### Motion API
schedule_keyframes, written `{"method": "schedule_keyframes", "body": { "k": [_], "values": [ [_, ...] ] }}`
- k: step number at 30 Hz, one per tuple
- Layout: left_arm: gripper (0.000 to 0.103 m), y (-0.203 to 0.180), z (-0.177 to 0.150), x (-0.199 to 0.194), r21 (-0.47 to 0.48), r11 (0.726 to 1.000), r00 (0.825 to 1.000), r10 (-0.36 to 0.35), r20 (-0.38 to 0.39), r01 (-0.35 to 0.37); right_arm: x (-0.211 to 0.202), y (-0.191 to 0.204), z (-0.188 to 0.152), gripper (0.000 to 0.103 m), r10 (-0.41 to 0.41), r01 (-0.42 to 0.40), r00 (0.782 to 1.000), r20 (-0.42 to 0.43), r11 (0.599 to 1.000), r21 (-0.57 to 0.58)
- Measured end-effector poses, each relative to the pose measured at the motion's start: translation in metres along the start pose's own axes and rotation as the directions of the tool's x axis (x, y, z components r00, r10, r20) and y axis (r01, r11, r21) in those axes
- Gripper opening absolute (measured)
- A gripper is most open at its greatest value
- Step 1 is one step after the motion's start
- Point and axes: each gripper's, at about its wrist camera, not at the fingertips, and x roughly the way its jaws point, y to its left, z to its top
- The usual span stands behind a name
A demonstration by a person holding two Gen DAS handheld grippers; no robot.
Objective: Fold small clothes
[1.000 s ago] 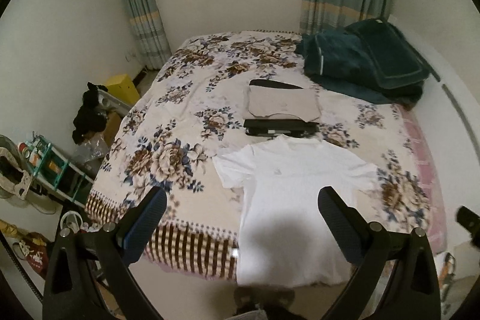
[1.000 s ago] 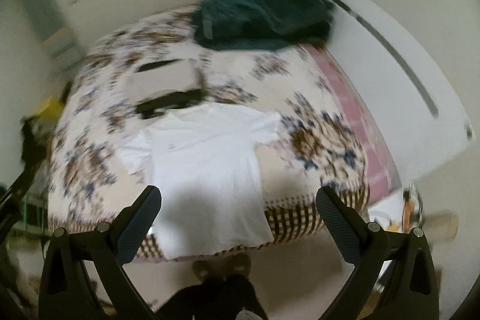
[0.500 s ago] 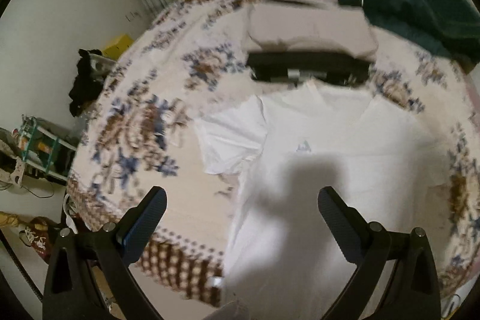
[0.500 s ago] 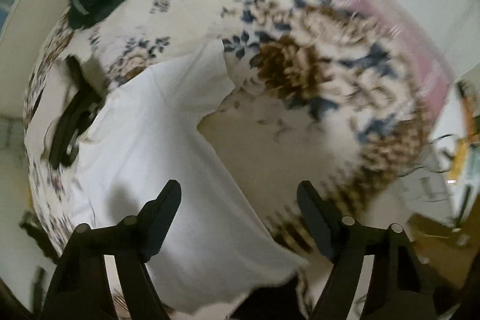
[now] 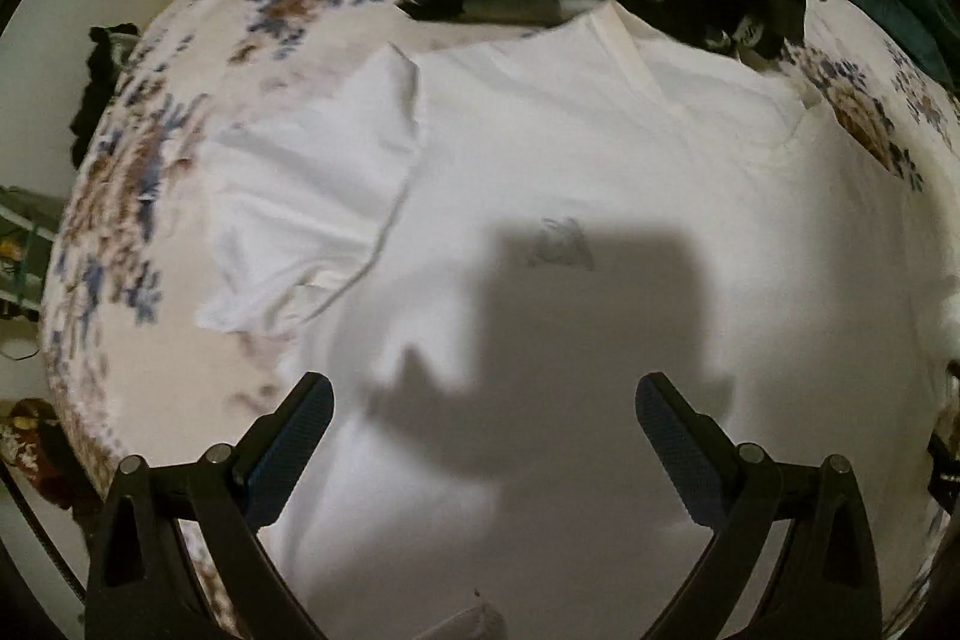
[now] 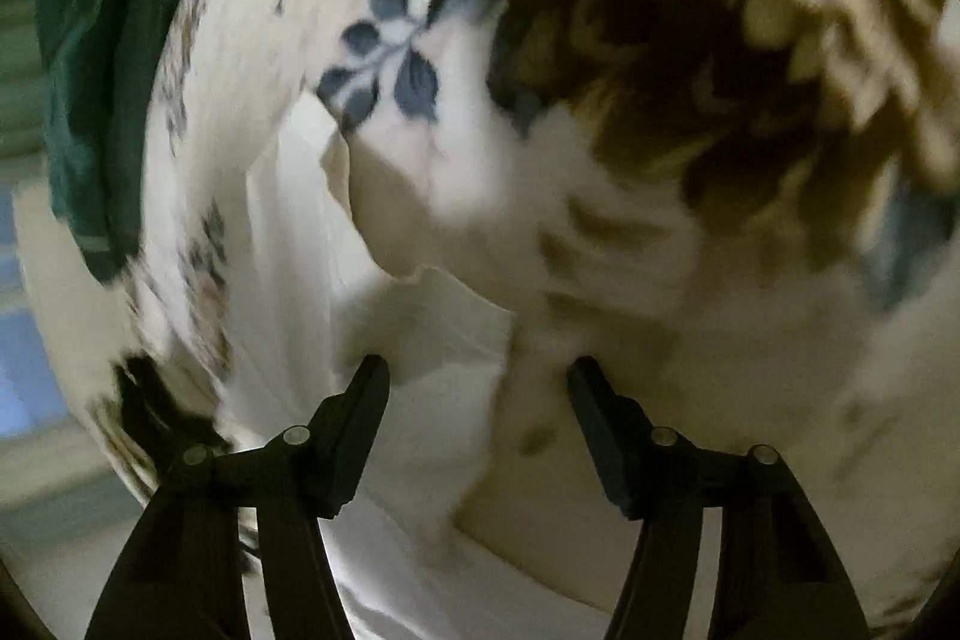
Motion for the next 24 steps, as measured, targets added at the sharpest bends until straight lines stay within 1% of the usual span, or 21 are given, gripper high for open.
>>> {"method": "schedule_keyframes", "body": {
  "k": [1,2,3,4,7,8,9,10,11,13,14,15,16,17,18,19,20,21,22,23,24],
  "values": [
    [0.103,0.001,0.000,0.002,0.003,1.000,1.000,-0.007,0.004,0.007,0.000,0.002,-0.003,0.035,0.021,-0.022,1.000,0.019,1.000,0.009],
    [0.103,0.003,-0.001,0.003,0.000,1.000,1.000,-0.009,0.009,0.009,0.001,0.007,-0.005,0.017,0.019,-0.019,1.000,0.024,1.000,0.005],
    [0.103,0.006,-0.001,0.003,-0.005,1.000,1.000,-0.013,0.015,0.013,0.001,0.013,-0.008,0.006,0.021,-0.020,0.999,0.039,1.000,-0.007],
    [0.103,0.010,-0.002,0.003,-0.012,1.000,1.000,-0.020,0.020,0.020,-0.002,0.022,-0.011,0.004,0.023,-0.021,0.998,0.064,0.999,-0.034],
    [0.103,0.028,-0.002,0.000,-0.038,0.999,0.999,-0.027,0.019,0.027,-0.010,0.069,-0.028,0.004,0.019,0.005,0.992,0.123,0.982,-0.189],
    [0.103,0.036,-0.003,-0.002,-0.046,0.999,0.999,-0.026,0.022,0.027,-0.012,0.090,-0.040,0.004,0.019,0.018,0.991,0.135,0.962,-0.271],
    [0.103,0.044,-0.004,-0.004,-0.051,0.998,0.999,-0.021,0.029,0.023,-0.016,0.110,-0.054,0.004,0.020,0.029,0.991,0.134,0.934,-0.357],
    [0.103,0.055,-0.005,-0.006,-0.055,0.998,0.999,-0.007,0.042,0.009,-0.013,0.133,-0.072,0.004,0.013,0.048,0.991,0.130,0.891,-0.451],
    [0.103,0.060,-0.008,-0.008,-0.055,0.998,0.999,0.003,0.049,0.000,-0.007,0.156,-0.096,0.004,0.008,0.058,0.993,0.116,0.832,-0.552],
    [0.103,0.080,-0.011,-0.008,-0.051,0.998,0.997,0.034,0.068,-0.030,0.015,0.193,-0.150,0.004,-0.046,0.071,0.997,0.054,0.683,-0.727],
    [0.103,0.087,-0.013,-0.007,-0.050,0.998,0.996,0.049,0.070,-0.045,0.032,0.207,-0.182,0.004,-0.094,0.067,0.995,0.014,0.591,-0.804],
    [0.103,0.097,-0.016,-0.004,-0.051,0.997,0.996,0.063,0.066,-0.060,0.044,0.209,-0.207,0.004,-0.145,0.060,0.989,-0.019,0.523,-0.850],
    [0.103,0.104,-0.018,-0.001,-0.055,0.996,0.996,0.072,0.058,-0.069,0.063,0.209,-0.230,0.004,-0.221,0.040,0.972,-0.074,0.468,-0.883],
    [0.103,0.115,-0.020,0.002,-0.064,0.995,0.996,0.083,0.043,-0.080,0.073,0.206,-0.242,0.004,-0.272,0.019,0.955,-0.117,0.451,-0.892],
    [0.103,0.122,-0.022,0.005,-0.072,0.994,0.996,0.087,0.031,-0.084,0.083,0.203,-0.250,0.005,-0.319,0.001,0.934,-0.161,0.453,-0.891],
    [0.103,0.134,-0.024,0.008,-0.089,0.992,0.996,0.086,0.016,-0.084,0.084,0.200,-0.251,0.007,-0.326,-0.007,0.928,-0.183,0.474,-0.880],
    [0.103,0.139,-0.027,0.008,-0.097,0.991,0.996,0.088,0.008,-0.087,0.079,0.196,-0.246,0.010,-0.305,-0.013,0.932,-0.197,0.515,-0.857],
    [0.103,0.147,-0.029,0.009,-0.107,0.990,0.995,0.095,0.001,-0.094,0.074,0.193,-0.236,0.021,-0.282,-0.008,0.938,-0.201,0.563,-0.827],
    [0.103,0.156,-0.032,0.010,-0.119,0.988,0.995,0.101,-0.002,-0.100,0.067,0.188,-0.227,0.037,-0.260,0.002,0.945,-0.197,0.608,-0.794],
    [0.103,0.164,-0.034,0.010,-0.133,0.986,0.995,0.105,-0.003,-0.104,0.058,0.180,-0.217,0.044,-0.236,0.016,0.954,-0.183,0.652,-0.758],
    [0.103,0.169,-0.036,0.011,-0.142,0.984,0.994,0.109,-0.007,-0.109,0.051,0.176,-0.207,0.047,-0.216,0.029,0.962,-0.165,0.686,-0.727]
  ]
}}
